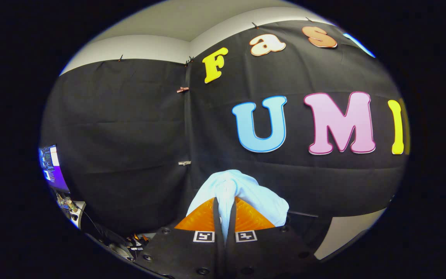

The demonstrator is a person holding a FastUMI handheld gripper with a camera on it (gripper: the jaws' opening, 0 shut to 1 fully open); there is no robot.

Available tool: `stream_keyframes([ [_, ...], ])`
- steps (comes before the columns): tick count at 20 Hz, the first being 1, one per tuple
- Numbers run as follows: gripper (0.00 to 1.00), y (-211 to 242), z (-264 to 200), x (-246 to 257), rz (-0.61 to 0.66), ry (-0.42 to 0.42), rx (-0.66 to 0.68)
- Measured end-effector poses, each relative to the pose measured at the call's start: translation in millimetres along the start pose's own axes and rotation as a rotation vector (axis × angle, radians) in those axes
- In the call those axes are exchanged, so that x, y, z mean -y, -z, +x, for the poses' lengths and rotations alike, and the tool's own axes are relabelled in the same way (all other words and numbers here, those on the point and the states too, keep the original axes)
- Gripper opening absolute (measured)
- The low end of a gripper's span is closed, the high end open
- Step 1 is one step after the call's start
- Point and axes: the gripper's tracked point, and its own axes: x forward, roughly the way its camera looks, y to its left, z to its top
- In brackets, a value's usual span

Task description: Put the clothes into the washing machine and then close the washing machine lid.

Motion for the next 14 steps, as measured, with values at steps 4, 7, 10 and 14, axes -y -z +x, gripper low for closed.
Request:
stream_keyframes([
  [4, 0.05, 48, 30, 3, -0.031, -0.058, -0.070],
  [7, 0.05, 79, 42, 2, -0.088, -0.089, -0.111],
  [10, 0.05, 103, 54, -4, -0.130, -0.128, -0.181],
  [14, 0.06, 133, 64, 7, -0.135, -0.118, -0.266],
])
